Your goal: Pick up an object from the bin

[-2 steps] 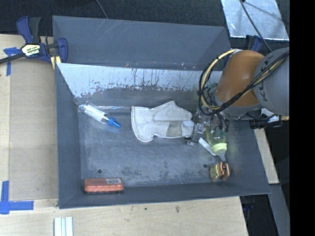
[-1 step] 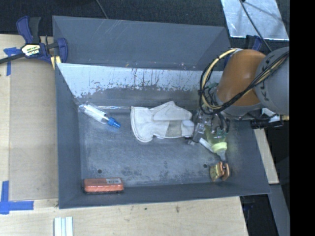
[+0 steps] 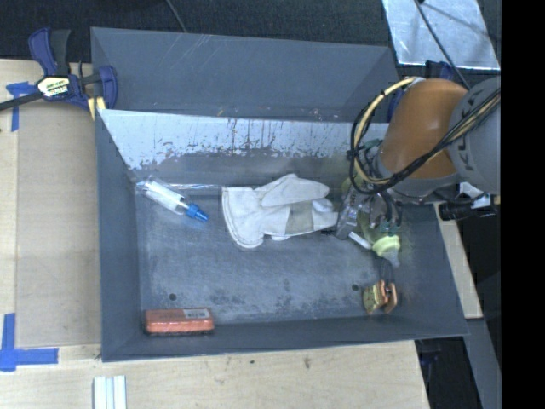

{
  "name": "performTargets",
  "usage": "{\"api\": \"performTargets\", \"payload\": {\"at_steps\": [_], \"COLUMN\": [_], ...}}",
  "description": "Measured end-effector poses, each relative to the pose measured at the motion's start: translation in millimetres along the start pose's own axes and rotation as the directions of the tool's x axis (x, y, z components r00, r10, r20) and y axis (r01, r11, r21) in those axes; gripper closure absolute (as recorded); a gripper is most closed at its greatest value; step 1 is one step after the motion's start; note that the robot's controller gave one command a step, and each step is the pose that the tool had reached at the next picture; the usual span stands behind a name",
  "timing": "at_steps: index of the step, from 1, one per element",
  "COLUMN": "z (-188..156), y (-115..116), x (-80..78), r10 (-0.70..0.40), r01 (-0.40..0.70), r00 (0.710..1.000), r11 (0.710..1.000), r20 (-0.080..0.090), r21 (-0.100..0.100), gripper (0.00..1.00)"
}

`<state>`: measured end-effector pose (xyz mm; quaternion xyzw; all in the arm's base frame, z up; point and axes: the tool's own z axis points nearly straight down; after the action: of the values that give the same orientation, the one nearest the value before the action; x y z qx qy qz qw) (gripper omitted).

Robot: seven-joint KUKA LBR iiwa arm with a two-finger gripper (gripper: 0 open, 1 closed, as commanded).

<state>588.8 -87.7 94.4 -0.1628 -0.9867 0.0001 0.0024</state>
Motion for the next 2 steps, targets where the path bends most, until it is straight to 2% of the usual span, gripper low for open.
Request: {"api": "performTargets", "payload": {"at_steps": [2], "z": [-29], "y": [0], "x": [-1.9], "r10": [-0.001], "r01": [0.001], "r00": [1.000], "r11": [1.000], "r20": [0.007], "r21": [-0.002], "gripper": [1.00]}}
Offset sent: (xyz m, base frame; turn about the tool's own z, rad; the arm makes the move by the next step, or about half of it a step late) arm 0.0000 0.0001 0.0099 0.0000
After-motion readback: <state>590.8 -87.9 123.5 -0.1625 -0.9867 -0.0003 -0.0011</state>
